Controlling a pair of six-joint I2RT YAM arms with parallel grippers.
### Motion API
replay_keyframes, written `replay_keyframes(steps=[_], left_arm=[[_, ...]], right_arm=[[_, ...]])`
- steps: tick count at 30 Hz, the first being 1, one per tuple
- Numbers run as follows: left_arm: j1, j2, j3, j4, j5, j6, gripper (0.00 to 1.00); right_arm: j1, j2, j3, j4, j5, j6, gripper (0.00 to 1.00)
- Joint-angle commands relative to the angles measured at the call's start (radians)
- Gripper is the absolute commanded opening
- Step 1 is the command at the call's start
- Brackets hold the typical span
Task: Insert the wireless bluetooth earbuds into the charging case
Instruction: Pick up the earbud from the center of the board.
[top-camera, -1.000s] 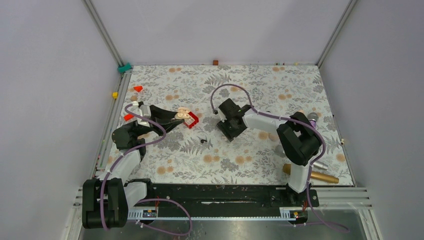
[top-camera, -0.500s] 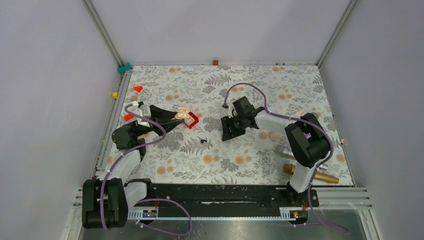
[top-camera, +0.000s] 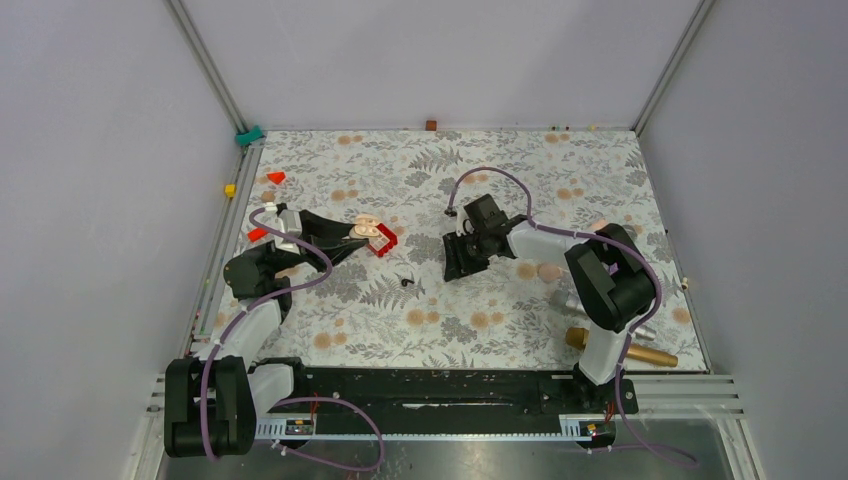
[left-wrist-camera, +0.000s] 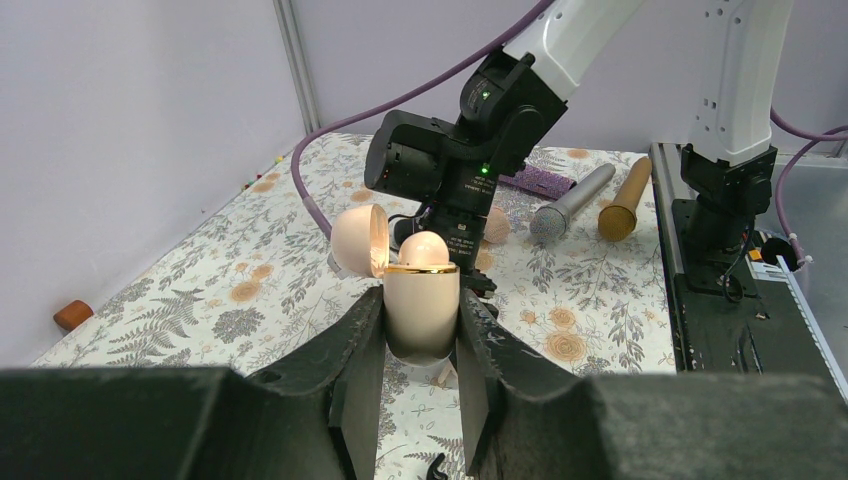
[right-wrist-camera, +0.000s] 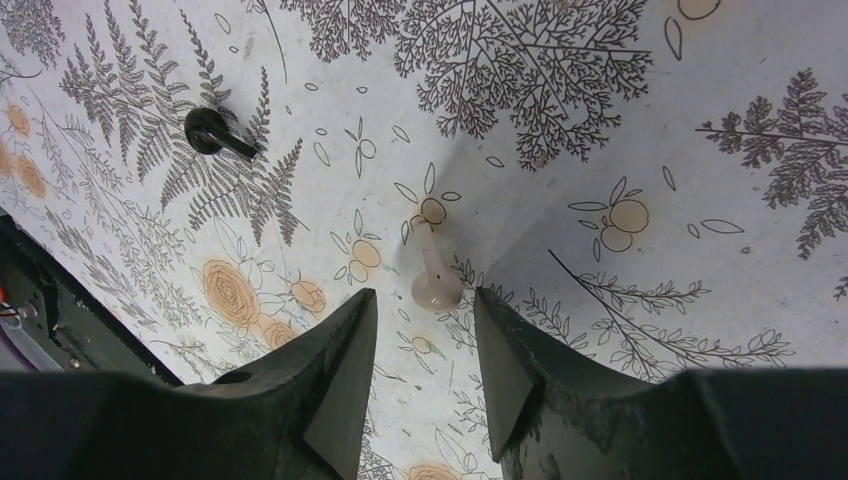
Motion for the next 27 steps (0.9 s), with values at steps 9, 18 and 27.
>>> replay_keyframes(steps=[9, 18, 27], left_arm=[[0.007, -0.008, 0.013, 0.053, -0.009, 0.016, 0.0], [0.007, -0.013, 0.01, 0.053, -0.009, 0.016, 0.0], [0.01, -0.018, 0.01, 0.053, -0.009, 0.018, 0.0]], right_arm=[[0.059, 0.033, 0.017, -0.02, 0.151, -0.031, 0.48], [0.087, 0.063, 0.038, -0.064, 0.219, -0.053, 0.43], [0.096, 0.051, 0.035, -0.087, 0.231, -0.098, 0.45]])
